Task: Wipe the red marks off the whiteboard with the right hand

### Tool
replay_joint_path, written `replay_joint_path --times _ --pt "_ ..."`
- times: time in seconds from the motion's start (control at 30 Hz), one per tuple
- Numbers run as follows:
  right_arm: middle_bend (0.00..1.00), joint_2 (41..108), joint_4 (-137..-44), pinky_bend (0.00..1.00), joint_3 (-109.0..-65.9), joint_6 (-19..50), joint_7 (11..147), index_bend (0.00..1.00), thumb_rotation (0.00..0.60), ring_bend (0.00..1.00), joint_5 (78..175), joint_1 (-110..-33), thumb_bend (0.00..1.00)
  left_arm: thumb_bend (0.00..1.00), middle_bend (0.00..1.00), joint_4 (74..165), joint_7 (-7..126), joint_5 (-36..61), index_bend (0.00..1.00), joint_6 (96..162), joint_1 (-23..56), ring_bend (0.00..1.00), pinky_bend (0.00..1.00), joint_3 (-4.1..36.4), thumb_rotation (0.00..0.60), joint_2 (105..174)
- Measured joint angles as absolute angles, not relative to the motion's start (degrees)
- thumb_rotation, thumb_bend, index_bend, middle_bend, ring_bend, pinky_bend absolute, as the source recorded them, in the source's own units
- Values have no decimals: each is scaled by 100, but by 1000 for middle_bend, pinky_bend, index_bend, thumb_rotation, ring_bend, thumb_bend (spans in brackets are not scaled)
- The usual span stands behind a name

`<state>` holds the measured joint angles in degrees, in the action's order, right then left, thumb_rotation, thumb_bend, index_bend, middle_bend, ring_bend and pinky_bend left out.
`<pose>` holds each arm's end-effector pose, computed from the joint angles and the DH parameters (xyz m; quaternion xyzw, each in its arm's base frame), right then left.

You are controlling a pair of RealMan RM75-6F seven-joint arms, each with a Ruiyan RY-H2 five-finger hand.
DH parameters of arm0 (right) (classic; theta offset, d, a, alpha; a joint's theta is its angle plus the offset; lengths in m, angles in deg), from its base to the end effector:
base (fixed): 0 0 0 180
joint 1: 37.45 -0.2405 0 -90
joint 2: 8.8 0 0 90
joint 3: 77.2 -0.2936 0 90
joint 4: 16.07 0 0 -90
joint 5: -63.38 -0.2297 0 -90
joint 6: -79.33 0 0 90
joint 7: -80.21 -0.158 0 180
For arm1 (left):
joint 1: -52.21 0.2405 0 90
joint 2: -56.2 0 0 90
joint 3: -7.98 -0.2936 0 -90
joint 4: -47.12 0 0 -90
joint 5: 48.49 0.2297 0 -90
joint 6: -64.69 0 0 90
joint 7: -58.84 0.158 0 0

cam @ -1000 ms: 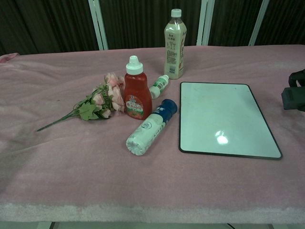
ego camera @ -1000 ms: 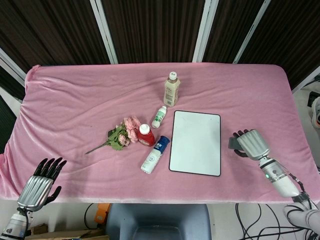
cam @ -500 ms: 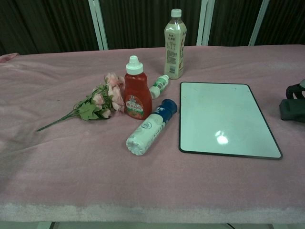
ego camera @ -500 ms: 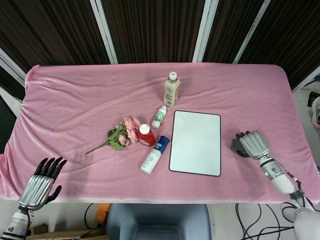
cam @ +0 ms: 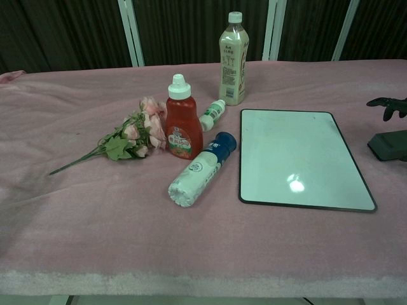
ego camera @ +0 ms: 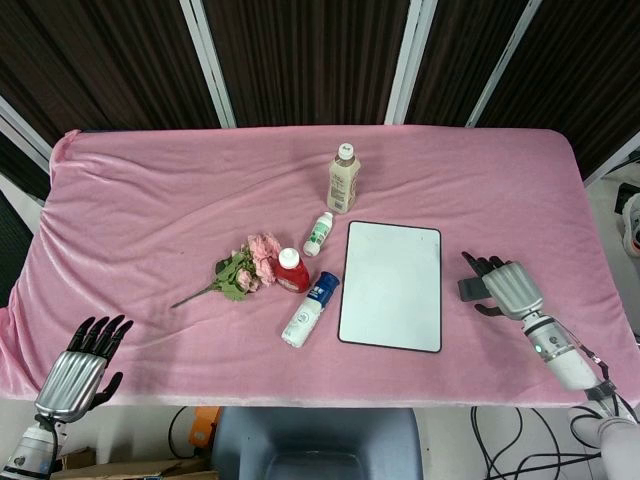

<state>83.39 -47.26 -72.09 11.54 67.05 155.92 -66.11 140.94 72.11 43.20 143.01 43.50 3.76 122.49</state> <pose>-0.4028 -0.3703 0.0522 0.7831 -0.2203 0.2597 0.5203 -0.3333 0.1877 0.1012 -0.7160 -0.3467 -0.3062 0.5229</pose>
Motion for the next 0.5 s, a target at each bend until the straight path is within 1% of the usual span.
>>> replay_joint_path --times 0.03,0.07,0.1,0.13,0.17,0.2,0.27,0.37,0.43,0.5 --pt "332 8274 -4868 688 -7226 1058 6693 109 600 289 15589 -6582 327 407 44 14094 7201 4326 0 14325 4357 54 71 379 600 12246" --pt "285 8174 -5099 637 -7248 936 6698 84 600 239 15577 -6535 326 408 44 14094 7188 4332 0 14352 4365 54 72 384 600 12242" --pt "214 8085 -5308 572 -7261 861 6719 49 600 173 15565 -6496 323 408 44 14091 7173 4336 0 14381 4374 54 72 390 600 12240" --pt "164 7982 -5552 529 -7271 802 6758 24 600 129 15549 -6457 322 408 44 14086 7151 4342 0 14422 4385 54 72 403 600 12237" --pt "95 7822 -5934 465 -7282 738 6837 0 600 66 15519 -6399 319 407 42 14080 7135 4345 0 14454 4393 52 72 415 600 12237" --pt "46 7690 -6262 408 -7289 692 6916 0 600 26 15489 -6350 315 407 39 14072 7119 4348 0 14485 4401 48 72 427 600 12237" --pt "12 7364 -7148 326 -7301 555 7186 0 600 0 15403 -6205 305 407 23 14053 7071 4366 0 14559 4418 30 71 451 600 12238" --pt "1 6933 -8534 198 -7306 236 7794 0 600 0 15273 -5901 285 407 1 14023 7013 4418 0 14670 4451 3 69 464 600 12236" --pt "0 6692 -9290 167 -7300 23 8296 0 600 0 15216 -5697 273 407 0 13989 6920 4500 0 14757 4468 0 67 464 600 12230" --pt "0 6414 -9982 163 -7295 -231 8885 0 600 0 15171 -5443 272 407 0 13944 6813 4567 0 14852 4488 0 64 466 600 12225"
